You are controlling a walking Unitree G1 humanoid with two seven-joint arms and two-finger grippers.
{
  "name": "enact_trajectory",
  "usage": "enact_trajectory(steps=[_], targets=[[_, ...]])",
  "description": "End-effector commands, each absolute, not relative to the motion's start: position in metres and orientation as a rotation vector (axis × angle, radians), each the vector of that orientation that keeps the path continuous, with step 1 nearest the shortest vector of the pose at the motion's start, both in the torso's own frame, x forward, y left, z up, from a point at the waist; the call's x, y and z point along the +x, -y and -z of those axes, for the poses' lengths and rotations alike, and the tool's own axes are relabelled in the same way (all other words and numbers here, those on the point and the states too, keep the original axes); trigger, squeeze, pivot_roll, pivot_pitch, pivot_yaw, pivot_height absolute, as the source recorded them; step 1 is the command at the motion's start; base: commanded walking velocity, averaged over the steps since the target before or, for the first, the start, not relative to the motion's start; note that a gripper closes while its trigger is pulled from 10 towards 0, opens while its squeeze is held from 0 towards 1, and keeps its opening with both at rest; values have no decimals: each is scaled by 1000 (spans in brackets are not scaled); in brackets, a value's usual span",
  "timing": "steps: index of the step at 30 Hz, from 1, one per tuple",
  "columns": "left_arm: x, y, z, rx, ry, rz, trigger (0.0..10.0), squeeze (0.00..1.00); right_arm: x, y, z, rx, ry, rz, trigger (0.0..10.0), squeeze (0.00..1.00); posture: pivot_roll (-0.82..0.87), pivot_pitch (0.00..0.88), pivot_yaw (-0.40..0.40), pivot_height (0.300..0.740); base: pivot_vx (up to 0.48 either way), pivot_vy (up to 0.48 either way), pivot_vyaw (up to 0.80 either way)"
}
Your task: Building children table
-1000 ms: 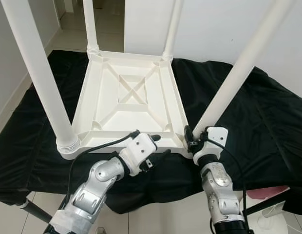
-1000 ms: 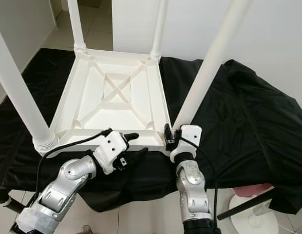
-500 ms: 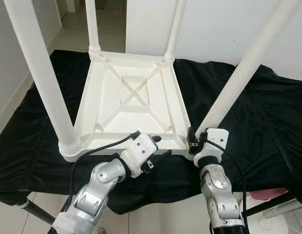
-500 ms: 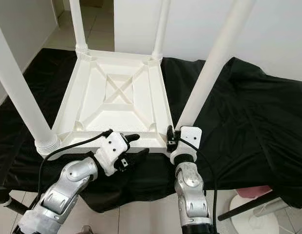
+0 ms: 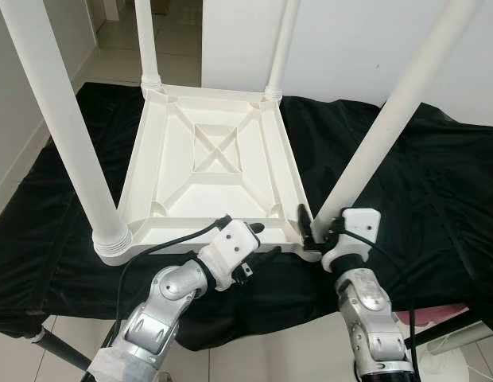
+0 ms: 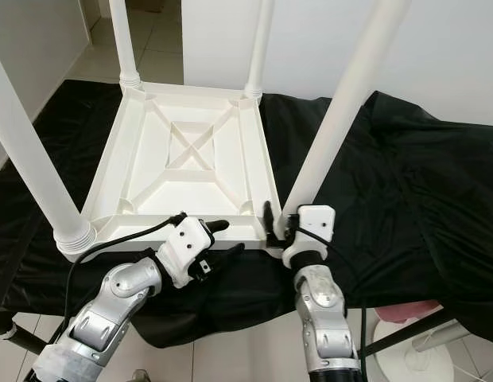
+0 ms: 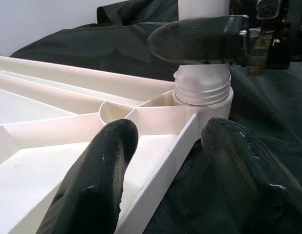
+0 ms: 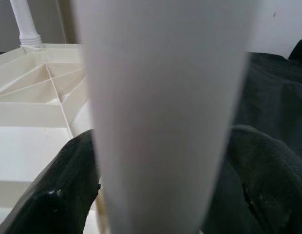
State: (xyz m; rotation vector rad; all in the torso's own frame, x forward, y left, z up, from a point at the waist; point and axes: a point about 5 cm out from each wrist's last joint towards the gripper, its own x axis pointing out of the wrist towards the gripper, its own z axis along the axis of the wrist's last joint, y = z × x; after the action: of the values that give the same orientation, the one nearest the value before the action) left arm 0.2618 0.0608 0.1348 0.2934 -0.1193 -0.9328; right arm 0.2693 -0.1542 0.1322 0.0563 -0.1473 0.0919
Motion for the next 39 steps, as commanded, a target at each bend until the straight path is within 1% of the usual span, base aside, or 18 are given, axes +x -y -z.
enact_trajectory(steps=[1, 2, 3, 4, 5, 9, 13, 18, 22, 29, 33, 39], targets=[[264, -62, -137, 297, 131, 874, 10000, 0, 267, 158, -134, 63, 162, -106, 10000, 475, -5, 34, -106, 740, 0, 0, 0], [264, -63, -138, 299, 132, 873, 10000, 0, 266, 162, -135, 61, 166, -129, 10000, 0, -9, 36, -105, 740, 0, 0, 0], [265, -63, -138, 300, 133, 872, 10000, 0, 267, 166, -136, 53, 171, -149, 10000, 0, -11, 38, -104, 740, 0, 0, 0], [266, -60, -139, 300, 139, 878, 10000, 0, 268, 173, -137, 34, 177, -209, 10000, 0, -17, 45, -103, 740, 0, 0, 0], [265, -59, -140, 300, 141, 881, 10000, 0, 267, 174, -137, 28, 178, -225, 10000, 0, -18, 46, -103, 740, 0, 0, 0], [265, -57, -140, 297, 149, 885, 10000, 0, 267, 172, -137, 6, 184, -257, 10000, 0, -20, 47, -101, 740, 0, 0, 0], [265, -58, -145, 253, 168, 887, 10000, 0, 267, 166, -134, -15, 197, -296, 10000, 0, -21, 42, -97, 740, 0, 0, 0], [264, -59, -146, 251, 171, 887, 10000, 0, 265, 165, -133, -11, 202, -306, 10000, 0, -18, 42, -95, 740, 0, 0, 0], [263, -64, -146, 270, 180, 883, 10000, 0, 261, 165, -128, -5, 195, -371, 10000, 0, -7, 54, -95, 740, 0, 0, 0], [260, -62, -149, 288, 199, 929, 10000, 0, 264, 169, -126, -23, 179, -434, 10000, 0, 6, 68, -100, 740, 0, 0, 0], [256, -58, -149, 287, 200, 977, 10000, 0, 273, 173, -127, -58, 181, -478, 10000, 0, 11, 75, -100, 740, 0, 0, 0], [252, -58, -149, 282, 195, 989, 10000, 0, 278, 176, -129, -73, 180, -507, 9922, 0, 10, 80, -97, 740, 0, 0, 0]])
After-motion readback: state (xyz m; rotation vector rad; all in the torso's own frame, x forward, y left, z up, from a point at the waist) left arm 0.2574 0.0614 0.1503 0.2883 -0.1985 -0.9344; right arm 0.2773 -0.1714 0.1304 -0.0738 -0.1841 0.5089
